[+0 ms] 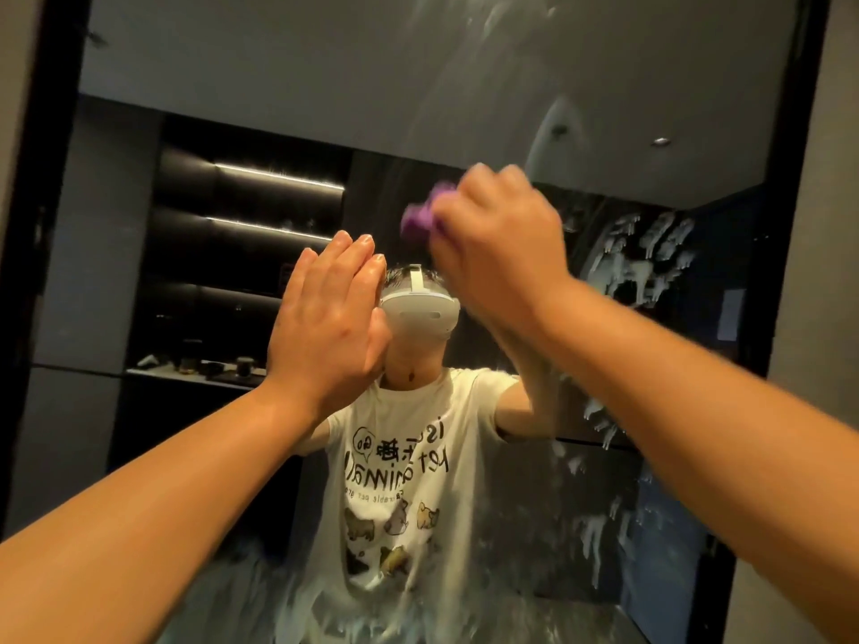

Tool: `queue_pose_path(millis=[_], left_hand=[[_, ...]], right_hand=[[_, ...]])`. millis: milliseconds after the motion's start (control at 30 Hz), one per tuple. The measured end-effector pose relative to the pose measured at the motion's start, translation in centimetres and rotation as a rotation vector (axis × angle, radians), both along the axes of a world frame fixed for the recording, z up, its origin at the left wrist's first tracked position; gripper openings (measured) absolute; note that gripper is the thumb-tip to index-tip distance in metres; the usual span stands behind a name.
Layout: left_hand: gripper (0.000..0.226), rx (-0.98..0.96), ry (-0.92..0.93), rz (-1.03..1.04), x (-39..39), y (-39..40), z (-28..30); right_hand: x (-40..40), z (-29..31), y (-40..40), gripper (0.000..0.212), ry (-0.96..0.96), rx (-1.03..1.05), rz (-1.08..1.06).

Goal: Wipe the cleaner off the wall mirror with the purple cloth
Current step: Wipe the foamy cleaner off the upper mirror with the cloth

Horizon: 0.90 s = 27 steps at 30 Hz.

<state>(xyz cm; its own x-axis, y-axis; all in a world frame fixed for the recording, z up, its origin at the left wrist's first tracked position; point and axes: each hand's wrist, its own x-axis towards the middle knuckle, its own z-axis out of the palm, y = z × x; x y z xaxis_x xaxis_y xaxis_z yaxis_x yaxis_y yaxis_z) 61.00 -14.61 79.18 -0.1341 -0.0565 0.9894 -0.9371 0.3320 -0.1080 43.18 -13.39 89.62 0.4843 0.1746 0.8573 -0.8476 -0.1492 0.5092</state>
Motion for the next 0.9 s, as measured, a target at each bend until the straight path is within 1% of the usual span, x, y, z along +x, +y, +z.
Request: queue_pose_path(millis=[67, 167, 233, 267, 333, 367, 467, 533, 600, 667, 700, 733, 800, 900], left_hand=[[0.055, 0.007, 0.010, -0.024, 0.1, 0.1, 0.0], [0.053, 0.032, 0.010, -0.019, -0.1, 0.4, 0.0], [0.052, 0.063, 0.024, -0.010, -0.6, 0.7, 0.1], [0.052, 0.082, 0.039, -0.009, -0.8, 1.0, 0.2], [0.052, 0.109, 0.066, -0.017, -1.3, 1.3, 0.4], [0.052, 0.115, 0.066, -0.020, -1.6, 1.4, 0.5], [0.053, 0.123, 0.016, -0.008, -2.9, 1.1, 0.6], [0.052, 0.127, -0.016, 0.012, -4.0, 0.7, 0.7], [0.051, 0.124, -0.027, 0.044, -4.7, 0.4, 0.9], [0.052, 0.104, -0.028, 0.068, -4.8, 0.1, 0.9], [0.052, 0.088, -0.030, 0.075, -4.7, 0.0, 0.8], [0.053, 0.072, -0.034, 0.080, -4.5, -0.2, 0.7], [0.053, 0.046, -0.043, 0.088, -4.4, -0.4, 0.5], [0.054, 0.026, -0.047, 0.087, -4.5, -0.5, 0.3]], right_hand=[[-0.9, -6.9, -0.3, 0.023, 0.135, 0.020, 0.075], [-3.1, -15.6, -0.4, 0.012, 0.327, 0.169, 0.069], [-4.7, -18.3, 0.0, 0.008, 0.422, 0.237, 0.030], [-5.3, -18.3, 0.3, 0.010, 0.459, 0.279, 0.040], [-6.3, -16.1, 1.1, 0.017, 0.479, 0.339, 0.123], [-6.6, -13.9, 1.8, 0.020, 0.440, 0.329, 0.185], [-8.1, -4.2, 3.6, 0.028, 0.190, 0.214, 0.293], [-8.6, 2.7, 4.3, 0.025, -0.003, 0.094, 0.291], [-8.7, 9.1, 3.9, 0.035, -0.179, 0.013, 0.242], [-8.4, 13.9, 2.7, 0.040, -0.298, 0.055, 0.138], [-8.1, 15.5, 2.2, 0.040, -0.315, 0.102, 0.090], [-7.8, 16.4, 1.5, 0.039, -0.301, 0.142, 0.043], [-6.9, 15.8, 0.9, 0.037, -0.219, 0.162, -0.054], [-6.0, 10.7, 0.1, 0.038, -0.142, 0.122, -0.090]])
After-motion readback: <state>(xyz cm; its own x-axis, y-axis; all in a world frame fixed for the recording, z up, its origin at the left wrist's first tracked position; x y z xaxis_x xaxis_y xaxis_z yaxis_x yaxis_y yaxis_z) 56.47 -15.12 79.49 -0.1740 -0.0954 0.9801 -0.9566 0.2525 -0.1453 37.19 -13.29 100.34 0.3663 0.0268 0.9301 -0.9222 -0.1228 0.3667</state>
